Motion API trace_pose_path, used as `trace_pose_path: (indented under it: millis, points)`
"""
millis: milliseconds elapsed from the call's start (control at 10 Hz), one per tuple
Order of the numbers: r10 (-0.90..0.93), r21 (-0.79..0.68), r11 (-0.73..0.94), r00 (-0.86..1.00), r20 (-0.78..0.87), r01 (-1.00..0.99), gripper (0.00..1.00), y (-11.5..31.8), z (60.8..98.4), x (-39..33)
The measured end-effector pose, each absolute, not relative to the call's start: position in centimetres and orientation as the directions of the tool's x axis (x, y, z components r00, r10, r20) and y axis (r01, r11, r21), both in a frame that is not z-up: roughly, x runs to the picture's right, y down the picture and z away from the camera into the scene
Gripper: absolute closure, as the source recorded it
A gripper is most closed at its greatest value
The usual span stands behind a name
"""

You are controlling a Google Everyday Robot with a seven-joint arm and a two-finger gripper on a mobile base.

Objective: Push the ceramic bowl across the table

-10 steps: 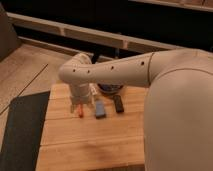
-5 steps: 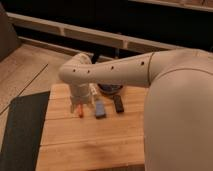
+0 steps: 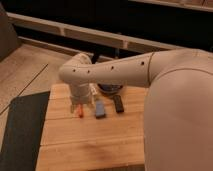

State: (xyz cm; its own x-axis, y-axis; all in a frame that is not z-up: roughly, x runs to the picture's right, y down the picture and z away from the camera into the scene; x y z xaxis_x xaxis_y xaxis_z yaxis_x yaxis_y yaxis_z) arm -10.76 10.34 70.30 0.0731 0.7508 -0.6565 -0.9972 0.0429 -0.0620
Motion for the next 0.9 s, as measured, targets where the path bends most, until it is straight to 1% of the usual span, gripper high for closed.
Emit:
trace_pose_path:
  millis: [700, 800, 900]
  points:
    - [0.76, -0.058, 0.041, 0.069, -0.647, -0.997, 0.35, 10.0, 70.3, -10.7]
    - [0.785, -0.056, 0.034, 0.061, -0.616, -0.998, 0.35, 8.9, 70.4, -10.7]
    - [0.828, -0.047, 0.023, 0.046, -0.559, -0.999, 0.35, 6.7, 70.8, -9.9]
